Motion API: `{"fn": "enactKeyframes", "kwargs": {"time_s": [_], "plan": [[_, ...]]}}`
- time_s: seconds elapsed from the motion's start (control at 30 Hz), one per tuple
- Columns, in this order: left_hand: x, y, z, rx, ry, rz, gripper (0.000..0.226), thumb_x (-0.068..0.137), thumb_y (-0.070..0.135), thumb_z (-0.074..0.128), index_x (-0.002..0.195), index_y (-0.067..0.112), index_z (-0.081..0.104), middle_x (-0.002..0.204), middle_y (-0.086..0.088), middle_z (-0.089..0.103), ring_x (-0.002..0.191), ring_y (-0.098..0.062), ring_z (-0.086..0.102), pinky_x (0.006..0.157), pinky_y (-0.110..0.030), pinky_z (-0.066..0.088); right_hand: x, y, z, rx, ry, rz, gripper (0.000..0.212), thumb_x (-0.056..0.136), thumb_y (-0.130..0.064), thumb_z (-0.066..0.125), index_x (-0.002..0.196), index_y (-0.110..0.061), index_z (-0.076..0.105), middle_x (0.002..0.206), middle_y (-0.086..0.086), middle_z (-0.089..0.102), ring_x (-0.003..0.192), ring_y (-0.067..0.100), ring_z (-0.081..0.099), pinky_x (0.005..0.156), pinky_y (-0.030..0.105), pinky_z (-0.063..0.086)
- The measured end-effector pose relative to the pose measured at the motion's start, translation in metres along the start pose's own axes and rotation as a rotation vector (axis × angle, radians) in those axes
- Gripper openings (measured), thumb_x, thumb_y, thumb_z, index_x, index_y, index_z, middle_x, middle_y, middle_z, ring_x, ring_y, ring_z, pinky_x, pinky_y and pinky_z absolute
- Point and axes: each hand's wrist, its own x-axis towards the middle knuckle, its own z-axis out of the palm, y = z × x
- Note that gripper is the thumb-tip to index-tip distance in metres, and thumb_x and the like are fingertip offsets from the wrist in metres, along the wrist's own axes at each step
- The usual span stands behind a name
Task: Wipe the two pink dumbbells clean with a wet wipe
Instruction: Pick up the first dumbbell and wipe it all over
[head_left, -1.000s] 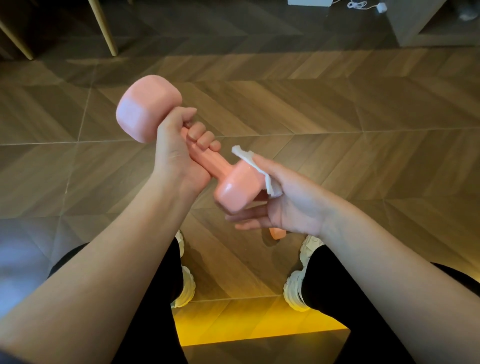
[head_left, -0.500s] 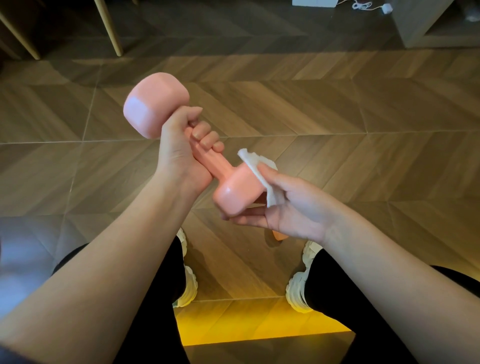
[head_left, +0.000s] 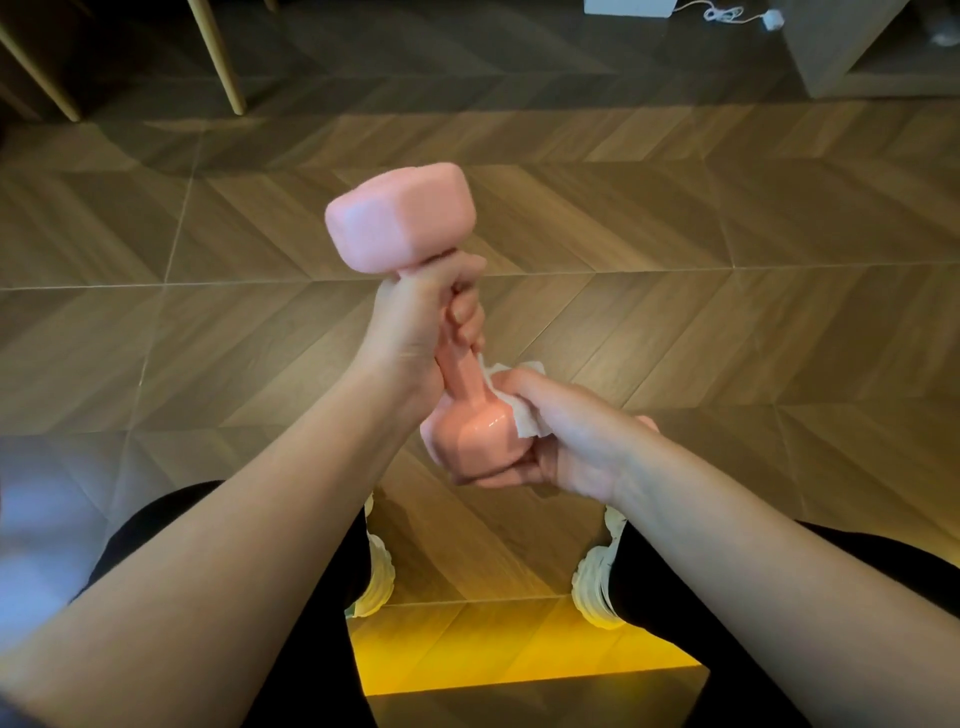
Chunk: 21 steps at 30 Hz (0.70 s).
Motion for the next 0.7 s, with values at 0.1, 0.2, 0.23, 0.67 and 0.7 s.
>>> {"fn": "enactKeyframes", "kwargs": {"time_s": [0.1,0.2,0.23,0.67,0.7], "plan": [[-0.003,-0.006,0.003,0.063,-0.082,0.038,0.036,0.077,0.009,0.062,0.05,0.021,0.041,0.043,0.002,0.03,0.039,-0.014,0.029,0.048,-0.028,0.028,0.006,0.004,0.003,0.009,0.097,0.023,0.021,0.096,-0.033,0.058,0.1,-0.014,0.066,0.076,0.008,0.072,0.059,0.022,0.072,0.048,0.036,0.057],[-0.004,-0.006,0.003,0.057,-0.132,0.035,0.034,0.071,0.013,0.061,0.046,0.022,0.041,0.043,0.002,0.029,0.038,-0.014,0.029,0.048,-0.028,0.028,0.006,0.004,0.001,-0.121,0.187,-0.019,0.023,0.092,-0.036,0.063,0.109,-0.021,0.065,0.076,-0.002,0.072,0.06,0.014,0.069,0.046,0.026,0.051],[-0.004,-0.005,0.002,0.039,-0.137,0.023,0.035,0.072,0.013,0.061,0.046,0.022,0.041,0.043,0.002,0.03,0.038,-0.014,0.029,0.048,-0.027,0.028,0.006,0.003,-0.001,-0.192,0.241,-0.075,0.033,0.09,-0.036,0.065,0.12,-0.025,0.059,0.087,-0.005,0.07,0.068,0.013,0.067,0.046,0.022,0.049],[0.005,0.011,-0.014,-0.034,-0.018,-0.091,0.037,0.09,0.013,0.052,0.058,0.022,0.036,0.045,0.006,0.028,0.039,-0.011,0.028,0.046,-0.024,0.03,-0.022,-0.009,-0.028,-1.18,0.008,-0.722,0.042,0.085,-0.033,0.054,0.127,-0.033,0.059,0.13,-0.03,0.053,0.13,-0.008,0.039,0.119,0.045,0.023],[0.005,0.011,-0.015,-0.029,-0.004,-0.099,0.036,0.089,0.013,0.053,0.059,0.022,0.036,0.045,0.006,0.029,0.039,-0.011,0.029,0.046,-0.023,0.03,-0.02,-0.006,-0.029,-1.332,-0.01,-0.69,0.056,0.081,-0.036,0.059,0.136,-0.036,0.047,0.139,-0.029,0.044,0.137,-0.007,0.029,0.122,0.049,0.015]]}}
